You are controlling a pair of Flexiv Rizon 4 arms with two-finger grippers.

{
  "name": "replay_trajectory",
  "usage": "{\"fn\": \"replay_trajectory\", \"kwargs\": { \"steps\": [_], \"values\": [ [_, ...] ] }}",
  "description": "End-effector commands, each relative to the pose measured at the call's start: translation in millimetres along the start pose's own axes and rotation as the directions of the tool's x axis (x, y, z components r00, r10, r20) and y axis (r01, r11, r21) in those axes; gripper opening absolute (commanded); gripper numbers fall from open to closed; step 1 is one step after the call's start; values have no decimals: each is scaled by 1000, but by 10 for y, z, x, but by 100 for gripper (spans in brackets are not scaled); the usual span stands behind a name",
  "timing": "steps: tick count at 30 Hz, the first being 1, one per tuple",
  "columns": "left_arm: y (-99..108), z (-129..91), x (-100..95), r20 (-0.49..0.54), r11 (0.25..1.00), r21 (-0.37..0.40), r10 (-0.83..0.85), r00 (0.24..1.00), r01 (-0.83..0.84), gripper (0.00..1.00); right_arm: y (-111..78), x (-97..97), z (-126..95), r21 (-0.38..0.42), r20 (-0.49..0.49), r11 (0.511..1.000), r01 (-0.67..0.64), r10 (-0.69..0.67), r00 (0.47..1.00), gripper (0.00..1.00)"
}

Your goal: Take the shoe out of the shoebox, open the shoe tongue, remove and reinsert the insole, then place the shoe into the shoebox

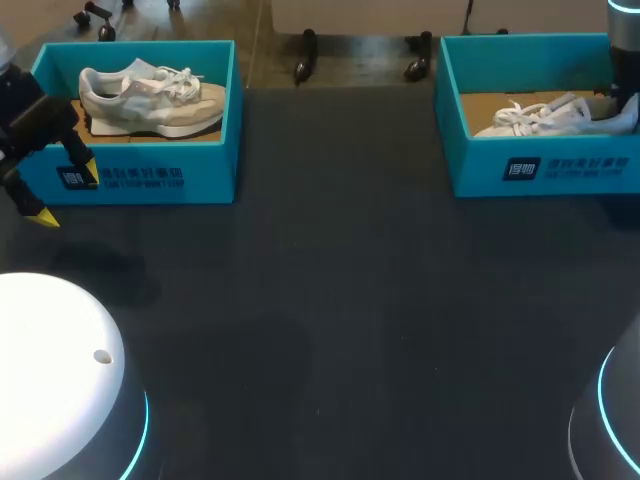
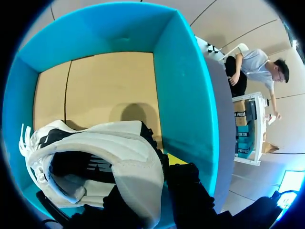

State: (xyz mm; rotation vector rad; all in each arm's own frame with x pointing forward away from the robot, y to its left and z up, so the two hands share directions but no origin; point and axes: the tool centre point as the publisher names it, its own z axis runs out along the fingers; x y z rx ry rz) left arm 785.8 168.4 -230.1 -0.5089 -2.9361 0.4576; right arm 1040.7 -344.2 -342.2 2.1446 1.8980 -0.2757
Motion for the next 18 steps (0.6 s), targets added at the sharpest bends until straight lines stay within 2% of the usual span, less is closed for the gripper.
{"fn": "replay_trajectory", "kwargs": {
  "steps": [1,18],
  "values": [
    [2,-6,3,-3,1000,-3,1,1000,-1,100,64,-7,95,8,-11,1000,2,-2,1000,0],
    [2,-6,3,-3,1000,-3,1,1000,-1,100,18,41,286,49,-14,999,-11,12,1000,0]
  ]
}}
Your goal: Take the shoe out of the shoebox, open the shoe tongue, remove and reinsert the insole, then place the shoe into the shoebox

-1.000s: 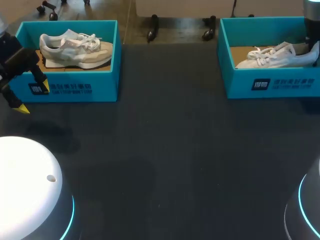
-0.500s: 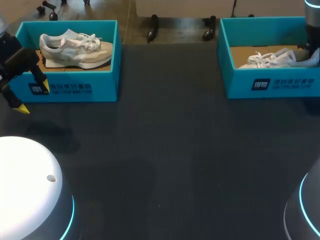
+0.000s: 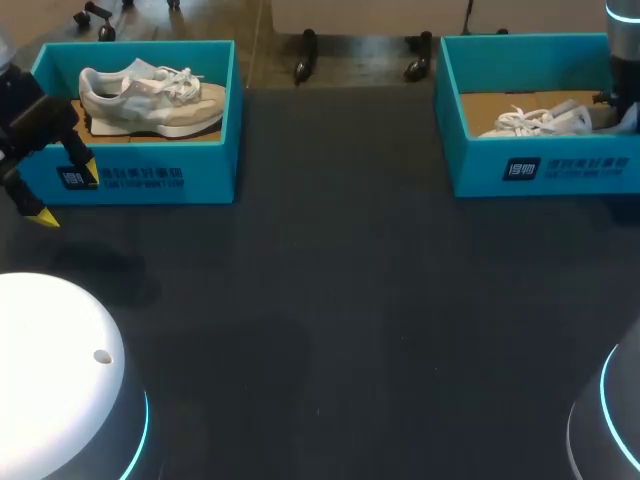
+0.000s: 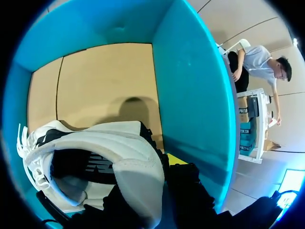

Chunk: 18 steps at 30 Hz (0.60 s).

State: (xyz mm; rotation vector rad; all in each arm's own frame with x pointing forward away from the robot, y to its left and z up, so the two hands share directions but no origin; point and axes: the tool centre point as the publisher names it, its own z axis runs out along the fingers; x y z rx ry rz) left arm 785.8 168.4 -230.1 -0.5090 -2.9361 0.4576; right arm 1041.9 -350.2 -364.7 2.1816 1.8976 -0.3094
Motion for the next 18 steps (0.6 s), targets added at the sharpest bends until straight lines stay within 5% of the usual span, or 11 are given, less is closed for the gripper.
{"fn": "replay_trajectory", "kwargs": {
  "steps": [1,18],
  "values": [
    [2,-6,3,-3,1000,-3,0,1000,-1,100,12,30,62,11,-12,1000,-1,1,1000,0],
    [2,-6,3,-3,1000,-3,0,1000,-1,100,-39,33,-70,-9,-58,1000,20,-20,998,0]
  ]
}}
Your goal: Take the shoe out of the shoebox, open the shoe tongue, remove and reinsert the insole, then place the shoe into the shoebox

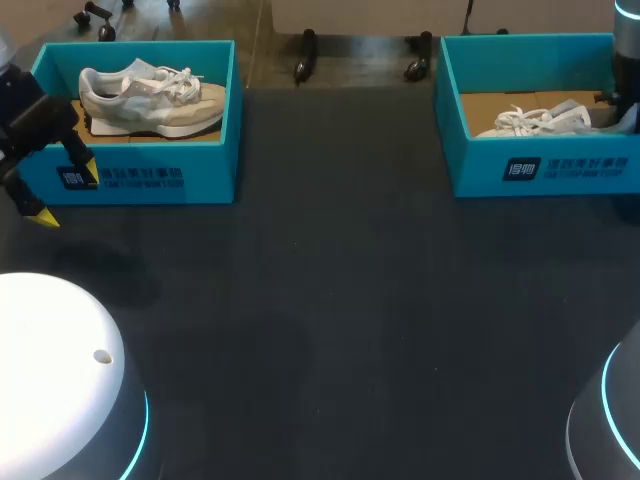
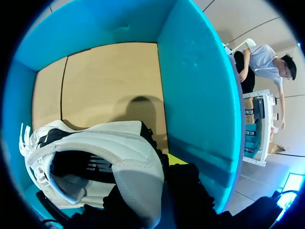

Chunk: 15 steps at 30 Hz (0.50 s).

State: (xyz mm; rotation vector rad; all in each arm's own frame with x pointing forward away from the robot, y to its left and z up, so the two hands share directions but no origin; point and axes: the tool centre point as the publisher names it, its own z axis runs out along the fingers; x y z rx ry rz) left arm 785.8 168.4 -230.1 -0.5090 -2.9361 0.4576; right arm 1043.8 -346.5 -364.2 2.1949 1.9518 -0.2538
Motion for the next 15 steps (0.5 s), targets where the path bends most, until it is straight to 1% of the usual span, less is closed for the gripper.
{"fn": "replay_trajectory", "kwargs": {
  "steps": [1,4,15],
  "values": [
    [2,-6,3,-3,1000,-3,0,1000,0,100,-58,10,-51,-8,-3,1000,-1,1,1000,0],
    [2,-6,3,-3,1000,-3,0,1000,0,100,-63,32,-11,1,-21,1000,7,-7,1000,0],
    [2,-6,3,-3,1000,-3,0,1000,0,100,-79,91,108,31,-38,999,23,-22,999,0]
  ]
}}
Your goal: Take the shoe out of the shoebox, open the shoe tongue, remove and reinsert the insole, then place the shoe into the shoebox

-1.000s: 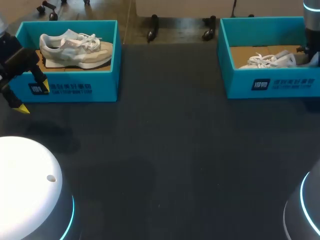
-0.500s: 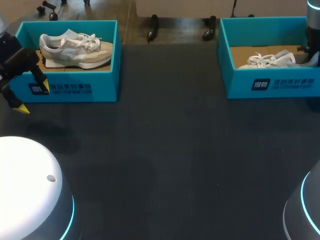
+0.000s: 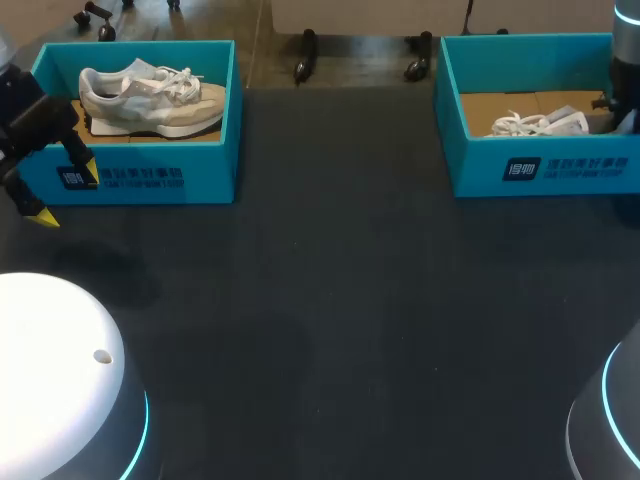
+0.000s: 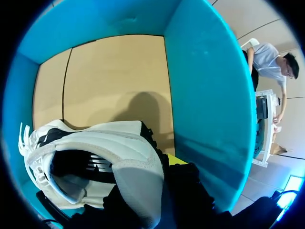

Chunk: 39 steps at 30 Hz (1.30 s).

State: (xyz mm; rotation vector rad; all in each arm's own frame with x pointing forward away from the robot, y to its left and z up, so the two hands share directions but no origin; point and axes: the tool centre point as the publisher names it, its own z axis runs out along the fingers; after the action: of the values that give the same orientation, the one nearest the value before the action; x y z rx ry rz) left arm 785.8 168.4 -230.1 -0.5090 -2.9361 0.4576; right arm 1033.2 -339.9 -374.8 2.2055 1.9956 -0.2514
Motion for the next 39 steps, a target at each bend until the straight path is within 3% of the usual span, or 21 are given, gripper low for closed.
{"fn": "replay_trajectory", "kwargs": {
  "steps": [1,2,5,9,15,20,22,32,39],
  "values": [
    [2,-6,3,-3,1000,-3,0,1000,0,100,36,15,30,10,-19,1000,4,-4,1000,14],
    [2,-6,3,-3,1000,-3,0,1000,0,100,36,17,37,11,-23,1000,4,-4,1000,25],
    [2,-6,3,-3,1000,-3,0,1000,0,100,30,18,42,10,-37,1000,5,-4,999,46],
    [2,-6,3,-3,1000,-3,0,1000,0,100,-5,7,-12,0,-44,1000,2,-2,999,53],
    [2,-6,3,-3,1000,-3,0,1000,0,100,-56,-11,-192,-29,-48,1000,-4,2,999,86],
    [2,-6,3,-3,1000,-3,0,1000,0,100,-107,-1,-418,-47,-65,999,-3,0,998,90],
    [2,-6,3,-3,1000,-3,0,1000,0,100,-136,5,-508,-57,-75,998,1,-5,997,100],
    [2,-6,3,-3,1000,-3,0,1000,0,100,-338,20,-948,-35,-128,999,-3,-2,992,100],
    [2,-6,3,-3,1000,-3,0,1000,0,100,-610,88,-1293,-69,-162,998,10,-21,987,100]
  ]
}}
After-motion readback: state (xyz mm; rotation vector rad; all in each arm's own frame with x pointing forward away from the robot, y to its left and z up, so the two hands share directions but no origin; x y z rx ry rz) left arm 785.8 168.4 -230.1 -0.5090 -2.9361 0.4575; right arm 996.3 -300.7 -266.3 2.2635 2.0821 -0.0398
